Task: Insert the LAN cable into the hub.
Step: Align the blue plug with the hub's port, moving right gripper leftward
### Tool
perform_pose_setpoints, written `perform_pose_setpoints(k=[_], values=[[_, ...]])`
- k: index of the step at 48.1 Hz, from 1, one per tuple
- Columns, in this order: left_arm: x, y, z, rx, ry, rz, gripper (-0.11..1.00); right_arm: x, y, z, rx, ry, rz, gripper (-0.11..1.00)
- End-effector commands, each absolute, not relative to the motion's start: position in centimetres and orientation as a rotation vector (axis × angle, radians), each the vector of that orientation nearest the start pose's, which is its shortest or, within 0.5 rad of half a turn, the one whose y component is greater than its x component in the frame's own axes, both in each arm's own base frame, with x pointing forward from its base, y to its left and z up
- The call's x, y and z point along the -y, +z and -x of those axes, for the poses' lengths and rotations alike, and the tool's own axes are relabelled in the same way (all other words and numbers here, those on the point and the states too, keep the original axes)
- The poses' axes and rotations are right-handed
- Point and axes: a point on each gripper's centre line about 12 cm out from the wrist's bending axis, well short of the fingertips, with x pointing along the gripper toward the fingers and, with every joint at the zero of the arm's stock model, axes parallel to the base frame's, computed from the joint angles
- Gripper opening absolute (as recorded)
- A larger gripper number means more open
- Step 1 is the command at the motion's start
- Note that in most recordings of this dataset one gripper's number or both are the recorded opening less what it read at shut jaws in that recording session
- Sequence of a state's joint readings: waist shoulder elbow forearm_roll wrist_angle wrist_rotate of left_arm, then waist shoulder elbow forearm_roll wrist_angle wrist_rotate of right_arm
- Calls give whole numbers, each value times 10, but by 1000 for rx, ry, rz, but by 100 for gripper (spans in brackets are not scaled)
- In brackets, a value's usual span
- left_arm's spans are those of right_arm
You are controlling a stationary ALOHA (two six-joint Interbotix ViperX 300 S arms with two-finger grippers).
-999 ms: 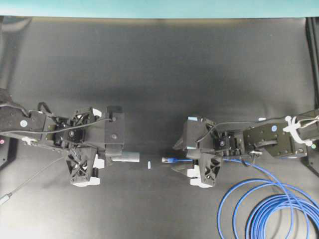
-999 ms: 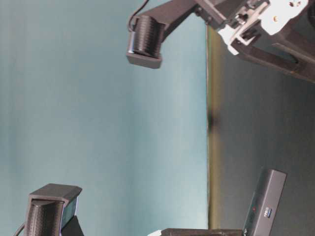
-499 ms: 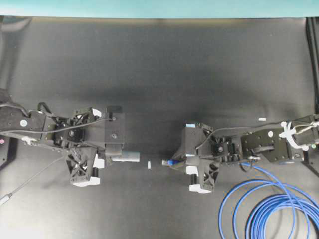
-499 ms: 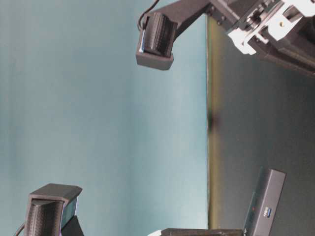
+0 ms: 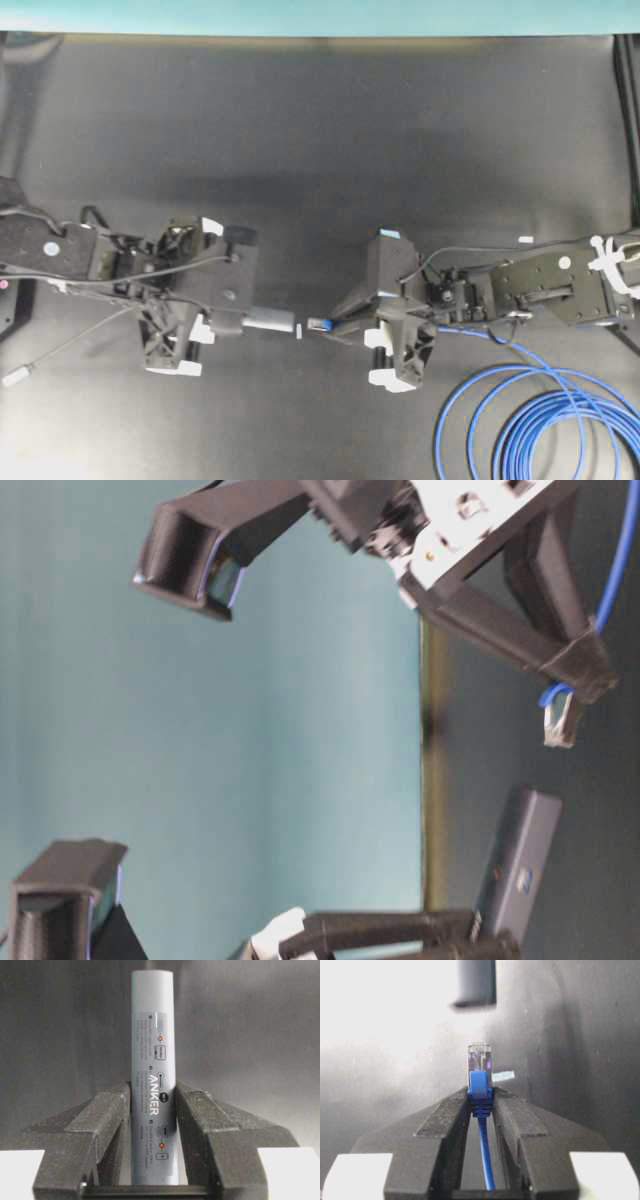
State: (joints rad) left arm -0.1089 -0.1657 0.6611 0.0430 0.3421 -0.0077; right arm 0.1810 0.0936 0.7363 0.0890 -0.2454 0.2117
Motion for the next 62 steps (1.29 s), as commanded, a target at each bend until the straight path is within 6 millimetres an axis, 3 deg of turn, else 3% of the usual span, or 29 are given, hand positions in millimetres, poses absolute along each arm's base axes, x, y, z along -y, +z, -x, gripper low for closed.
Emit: perform_pose_setpoints(k=[1,12,29,62], values=[[35,214,-357,-796,-98,-82,29,-69,146,-392,-563,70,-243,13],[35,213,-359,-799,-96,-84,29,-73,151,-400,-547,79,-242,13],[33,214,-361,-799,-91,-81,29,-82,147,-397,-582,97,-233,13],[46,215,-371,-799,-123,-100,29,-65,150,-402,-565,59,-247,13]])
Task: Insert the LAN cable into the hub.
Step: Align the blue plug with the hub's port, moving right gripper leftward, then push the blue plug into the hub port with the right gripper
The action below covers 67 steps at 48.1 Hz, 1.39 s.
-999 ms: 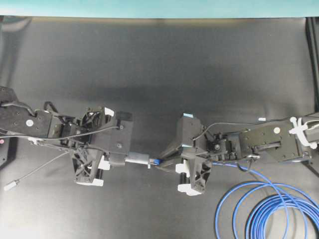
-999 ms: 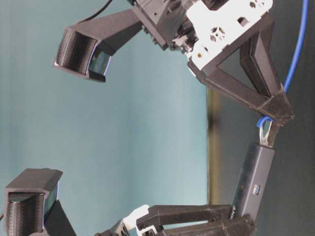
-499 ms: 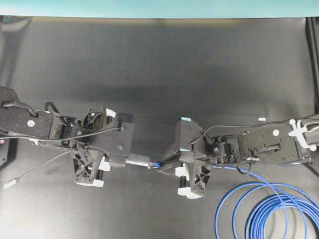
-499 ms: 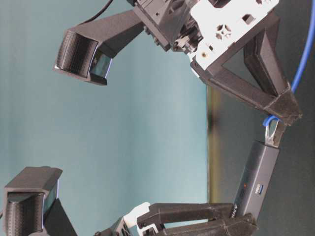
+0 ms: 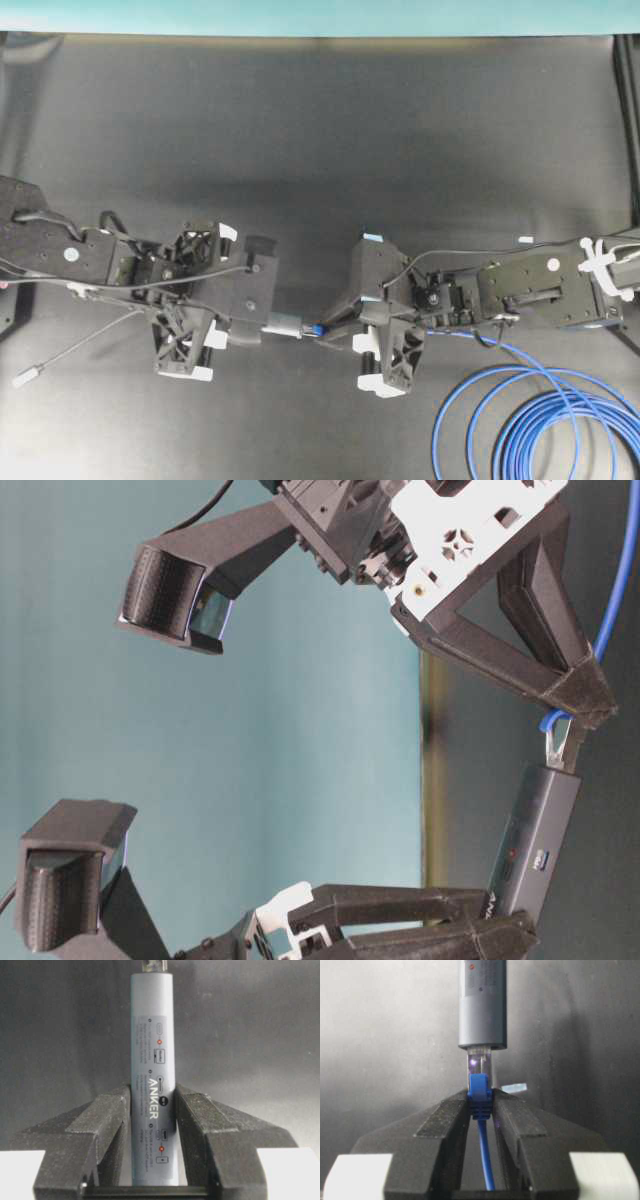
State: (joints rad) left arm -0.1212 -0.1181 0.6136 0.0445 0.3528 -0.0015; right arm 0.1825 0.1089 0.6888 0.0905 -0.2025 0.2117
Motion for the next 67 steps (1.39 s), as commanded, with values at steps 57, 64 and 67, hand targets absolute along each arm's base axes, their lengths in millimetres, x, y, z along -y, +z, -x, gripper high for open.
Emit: perform_pose_setpoints(k=[57,64,67], values=[[38,219,-384,-686,-113,-109,29,-50,163,-404,-432,30,-272,13],[38,214,-377,-651,-115,-104,29,-48,166,-397,-376,20,-292,13],[39,213,-378,-649,-118,-107,29,-48,165,-396,-376,20,-292,13]])
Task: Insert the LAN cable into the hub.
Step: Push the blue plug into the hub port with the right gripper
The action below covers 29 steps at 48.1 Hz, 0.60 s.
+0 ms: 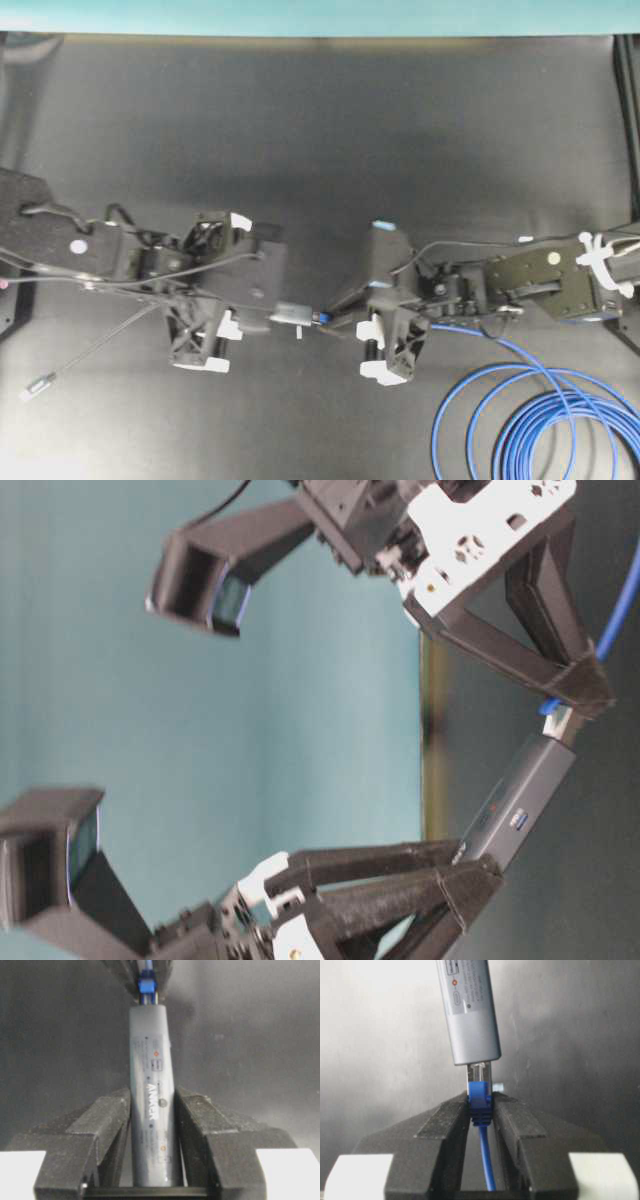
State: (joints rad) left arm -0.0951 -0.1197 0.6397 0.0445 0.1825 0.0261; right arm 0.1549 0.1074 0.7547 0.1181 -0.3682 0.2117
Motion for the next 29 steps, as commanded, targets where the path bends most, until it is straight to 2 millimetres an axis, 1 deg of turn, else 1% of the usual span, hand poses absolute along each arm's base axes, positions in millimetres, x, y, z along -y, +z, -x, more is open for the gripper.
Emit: perform_pose_setpoints(k=[1,7,15,21,29], values=[[39,213,-378,-644,-118,-106,29,-47,166,-396,-373,20,-288,13],[39,209,-382,-628,-118,-105,29,-47,167,-399,-365,22,-283,13],[40,212,-385,-557,-122,-103,29,-48,171,-401,-342,27,-272,13],[40,205,-376,-551,-124,-105,29,-48,176,-399,-301,34,-262,13],[39,204,-361,-502,-128,-102,29,-47,183,-393,-243,38,-259,13]])
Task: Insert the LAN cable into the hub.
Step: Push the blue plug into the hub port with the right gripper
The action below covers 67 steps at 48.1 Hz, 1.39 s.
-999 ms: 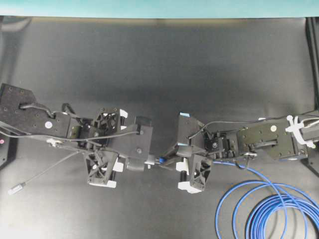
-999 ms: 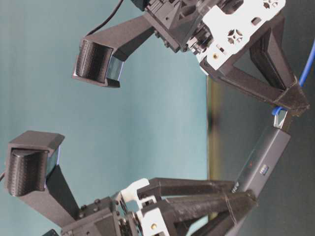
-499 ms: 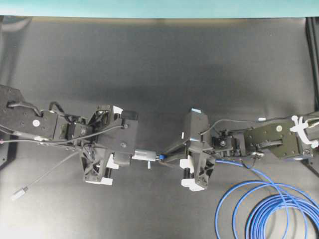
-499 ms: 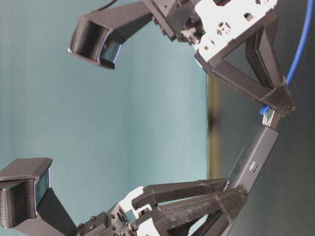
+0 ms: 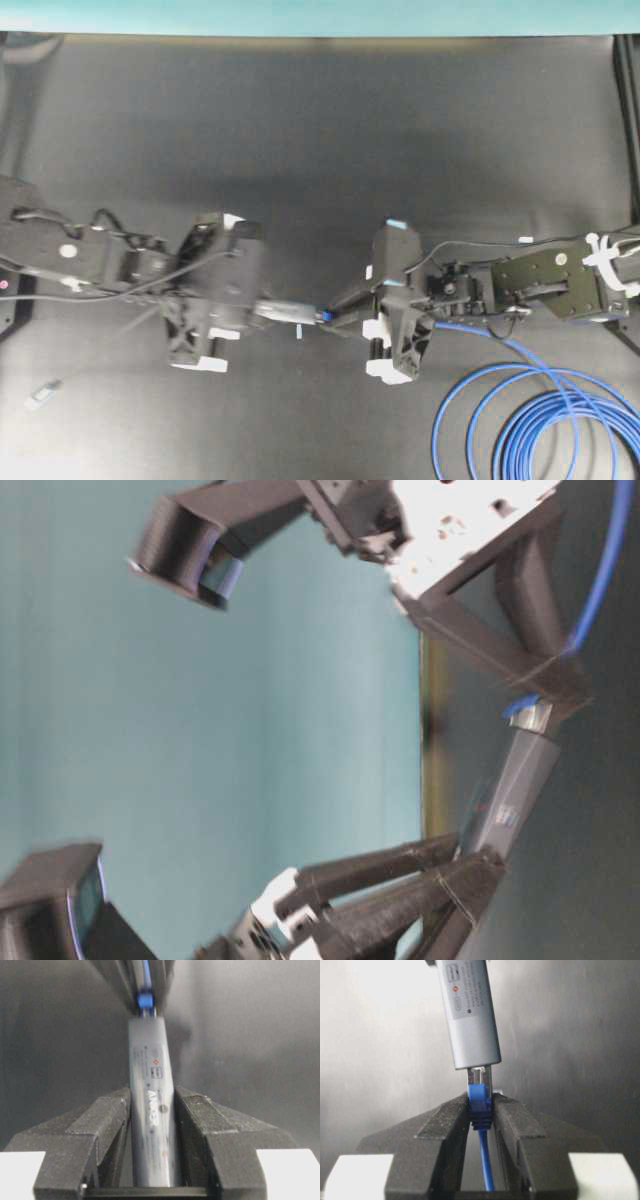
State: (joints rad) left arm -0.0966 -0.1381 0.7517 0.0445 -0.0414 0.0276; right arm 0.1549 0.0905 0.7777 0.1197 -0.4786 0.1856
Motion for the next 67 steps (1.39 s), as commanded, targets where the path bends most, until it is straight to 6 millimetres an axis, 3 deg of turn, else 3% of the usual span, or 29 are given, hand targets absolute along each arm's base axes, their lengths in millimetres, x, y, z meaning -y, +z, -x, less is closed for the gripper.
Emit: perform_pose_setpoints(k=[1,7,30,51,53,62,67], values=[[39,205,-359,-488,-127,-98,29,-47,183,-392,-236,38,-259,13],[39,209,-357,-456,-129,-95,29,-47,185,-389,-213,40,-260,13],[39,218,-385,-486,-122,-108,29,-59,171,-398,-376,64,-238,13],[37,203,-377,-658,-119,-117,29,-60,153,-383,-529,55,-241,14],[37,202,-377,-669,-118,-115,29,-60,153,-382,-530,53,-245,20],[38,201,-376,-684,-119,-110,29,-64,156,-368,-548,68,-238,73],[38,199,-375,-696,-118,-110,29,-63,156,-355,-583,66,-243,85]])
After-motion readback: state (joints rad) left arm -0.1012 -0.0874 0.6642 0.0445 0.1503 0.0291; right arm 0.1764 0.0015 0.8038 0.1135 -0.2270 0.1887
